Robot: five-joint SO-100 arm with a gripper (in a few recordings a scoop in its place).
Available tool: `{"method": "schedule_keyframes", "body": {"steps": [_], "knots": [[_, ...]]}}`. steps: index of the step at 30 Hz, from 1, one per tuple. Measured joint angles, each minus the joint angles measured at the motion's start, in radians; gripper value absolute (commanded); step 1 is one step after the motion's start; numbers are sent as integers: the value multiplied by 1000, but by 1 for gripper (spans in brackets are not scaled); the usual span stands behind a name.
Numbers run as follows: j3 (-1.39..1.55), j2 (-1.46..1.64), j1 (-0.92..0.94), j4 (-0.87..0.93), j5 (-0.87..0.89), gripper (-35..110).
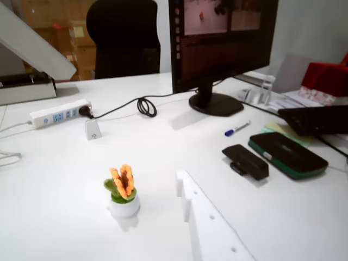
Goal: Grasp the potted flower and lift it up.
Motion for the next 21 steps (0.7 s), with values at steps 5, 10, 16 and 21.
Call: {"method": "schedule_keyframes", "body": {"steps": [5, 10, 16, 21], "knots": [[0, -169, 0, -2, -87, 83], [17, -288, 2, -6, -127, 83], [52, -391, 2, -51, -150, 83], [66, -506, 2, -80, -164, 83]]}}
